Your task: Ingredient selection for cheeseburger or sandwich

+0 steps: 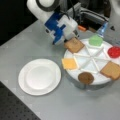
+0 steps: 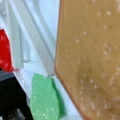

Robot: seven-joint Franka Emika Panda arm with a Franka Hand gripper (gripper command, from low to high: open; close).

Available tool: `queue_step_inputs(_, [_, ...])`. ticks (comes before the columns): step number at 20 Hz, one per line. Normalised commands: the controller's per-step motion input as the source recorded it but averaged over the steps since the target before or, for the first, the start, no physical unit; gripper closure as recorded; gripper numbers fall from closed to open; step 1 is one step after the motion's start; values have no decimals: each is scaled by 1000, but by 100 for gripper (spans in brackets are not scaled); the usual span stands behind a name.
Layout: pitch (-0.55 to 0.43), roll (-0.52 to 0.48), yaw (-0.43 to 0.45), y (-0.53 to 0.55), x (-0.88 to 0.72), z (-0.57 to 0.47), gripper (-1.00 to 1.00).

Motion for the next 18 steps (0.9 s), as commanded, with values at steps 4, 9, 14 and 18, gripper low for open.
queue_step_inputs(4, [-105, 206, 46, -162, 194, -153, 100])
queue_step_inputs(9, [-85, 226, 27, -160, 208, -178, 100])
queue_step_inputs(14, [-63, 233, 21, -178, 224, -174, 100])
queue_step_inputs(18, [-67, 236, 25, -178, 244, -174, 100])
